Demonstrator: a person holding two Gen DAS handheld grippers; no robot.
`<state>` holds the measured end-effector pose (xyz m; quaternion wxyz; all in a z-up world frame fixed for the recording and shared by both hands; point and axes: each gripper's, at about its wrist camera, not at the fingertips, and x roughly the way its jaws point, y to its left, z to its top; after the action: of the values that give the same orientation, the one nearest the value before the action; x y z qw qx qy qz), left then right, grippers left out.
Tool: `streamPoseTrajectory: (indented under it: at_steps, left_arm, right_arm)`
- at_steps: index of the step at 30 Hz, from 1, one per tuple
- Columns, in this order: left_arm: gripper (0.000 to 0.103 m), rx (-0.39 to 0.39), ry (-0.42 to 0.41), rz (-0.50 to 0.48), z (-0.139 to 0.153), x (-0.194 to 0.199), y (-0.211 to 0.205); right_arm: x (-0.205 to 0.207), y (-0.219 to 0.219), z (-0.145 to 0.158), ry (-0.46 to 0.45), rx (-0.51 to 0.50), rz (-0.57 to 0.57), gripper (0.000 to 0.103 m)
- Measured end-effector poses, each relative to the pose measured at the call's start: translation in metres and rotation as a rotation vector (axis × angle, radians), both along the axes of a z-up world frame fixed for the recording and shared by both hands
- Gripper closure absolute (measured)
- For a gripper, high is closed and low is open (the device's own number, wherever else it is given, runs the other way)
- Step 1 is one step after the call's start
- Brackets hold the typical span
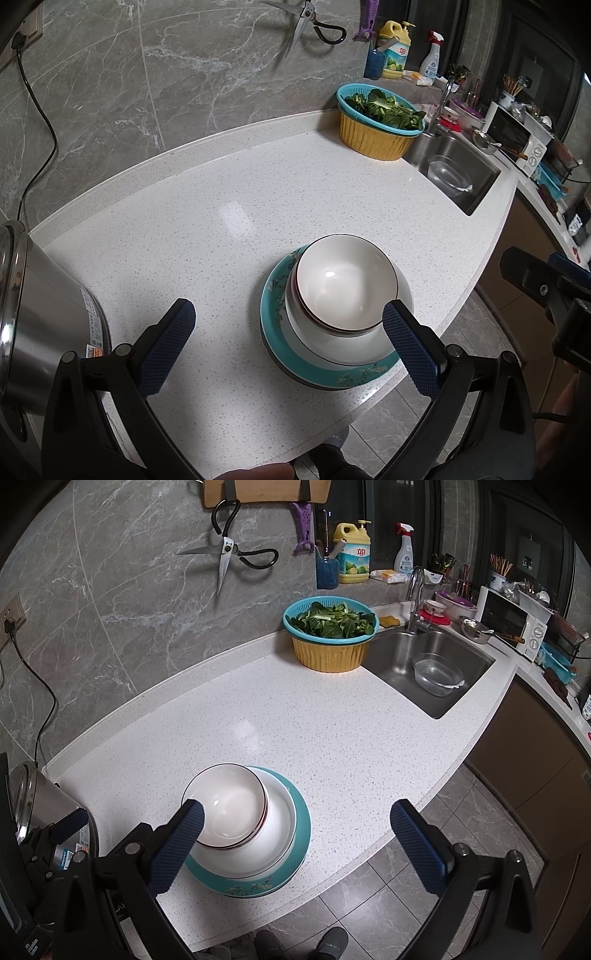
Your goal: Organize plates and bowls
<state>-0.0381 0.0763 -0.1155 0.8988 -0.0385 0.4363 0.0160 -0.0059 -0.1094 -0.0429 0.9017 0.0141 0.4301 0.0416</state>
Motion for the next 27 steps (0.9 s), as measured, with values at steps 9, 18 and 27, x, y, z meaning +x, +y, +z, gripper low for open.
streamPoseTrajectory:
  at_steps: [9, 18, 27]
  left_arm:
    - [0.0, 0.0, 0.0, -0.001, -0.0002, 0.0013, 0.0004]
    - [0.0, -0.001, 0.001, -0.001, 0.0001, 0.0012, 0.0002]
    - [0.0, -0.003, 0.002, -0.003, -0.0019, 0.0018, -0.0001]
  right_arm:
    - [-0.0013, -0.0005, -0.0026, 0.002, 0.001, -0.001, 0.0]
    - [-0.0006, -0.0015, -0.0028, 0.004, 0.002, 0.0, 0.0]
    - [-0.0008, -0.0027, -0.0048, 0.004, 0.001, 0.002, 0.0]
